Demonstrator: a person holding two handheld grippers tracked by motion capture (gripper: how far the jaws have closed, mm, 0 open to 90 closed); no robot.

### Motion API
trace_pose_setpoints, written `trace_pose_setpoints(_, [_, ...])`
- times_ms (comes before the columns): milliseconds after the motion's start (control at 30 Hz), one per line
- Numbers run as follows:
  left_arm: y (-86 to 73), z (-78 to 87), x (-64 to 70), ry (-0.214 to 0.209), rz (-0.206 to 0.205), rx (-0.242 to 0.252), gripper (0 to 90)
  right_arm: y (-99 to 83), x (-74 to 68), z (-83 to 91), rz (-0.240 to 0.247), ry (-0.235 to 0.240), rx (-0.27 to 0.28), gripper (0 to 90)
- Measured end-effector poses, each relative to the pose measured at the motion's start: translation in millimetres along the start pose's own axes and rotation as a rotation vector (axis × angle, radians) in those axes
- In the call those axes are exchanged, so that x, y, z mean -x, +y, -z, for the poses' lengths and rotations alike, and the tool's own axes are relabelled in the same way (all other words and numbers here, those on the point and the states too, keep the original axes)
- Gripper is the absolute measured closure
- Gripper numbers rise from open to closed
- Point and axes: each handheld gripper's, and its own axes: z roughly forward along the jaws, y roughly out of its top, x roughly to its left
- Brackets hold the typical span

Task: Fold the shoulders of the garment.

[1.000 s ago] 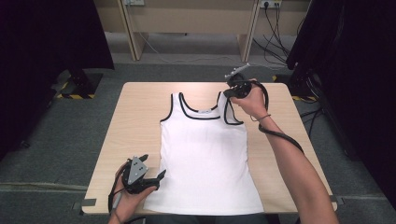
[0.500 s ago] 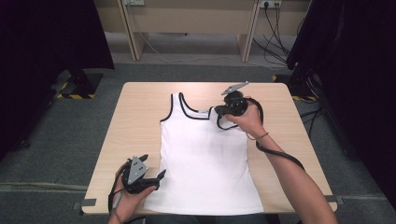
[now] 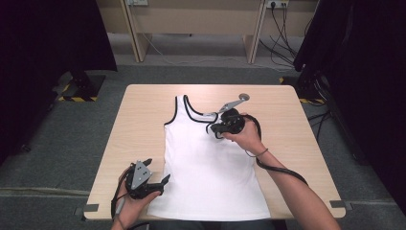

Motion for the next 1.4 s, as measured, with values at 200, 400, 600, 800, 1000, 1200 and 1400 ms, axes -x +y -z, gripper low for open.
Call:
trace_pose_setpoints(200, [0.0, 0.2, -0.6, -0.003, 0.002, 0.002, 14.4, -0.7, -9.2, -9.1, 0.033, 0.050, -0.035, 76.9])
trace_pose_setpoints(400, [-0.1, 0.3, 0.1, -0.001, -0.002, 0.003, 14.4, 1.4, -4.0, 5.1, 0.013, 0.052, 0.005, 70.3])
trace_pose_setpoints(600, [0.0, 0.0, -0.2, -0.002, 0.000, 0.000, 14.4, -10.5, 28.3, 29.9, -0.062, -0.104, -0.017, 67.0])
trace_pose_setpoints(800, [0.1, -0.1, 0.2, 0.000, -0.004, -0.002, 14.4, -33.5, 58.2, 40.2, -0.078, -0.274, -0.119, 64.8])
trace_pose_setpoints(1000, [0.1, -0.1, 0.5, 0.001, -0.005, -0.002, 14.4, -49.3, 73.2, 41.8, -0.129, -0.281, -0.141, 64.1])
trace_pose_setpoints(1200, [0.1, 0.0, 0.6, 0.001, -0.007, -0.001, 14.6, -54.5, 82.6, 32.6, -0.191, -0.278, -0.147, 60.3])
trace_pose_setpoints(1400, [0.1, -0.2, 0.3, 0.000, -0.005, -0.002, 14.6, -59.8, 86.6, 31.0, -0.243, -0.251, -0.158, 75.7])
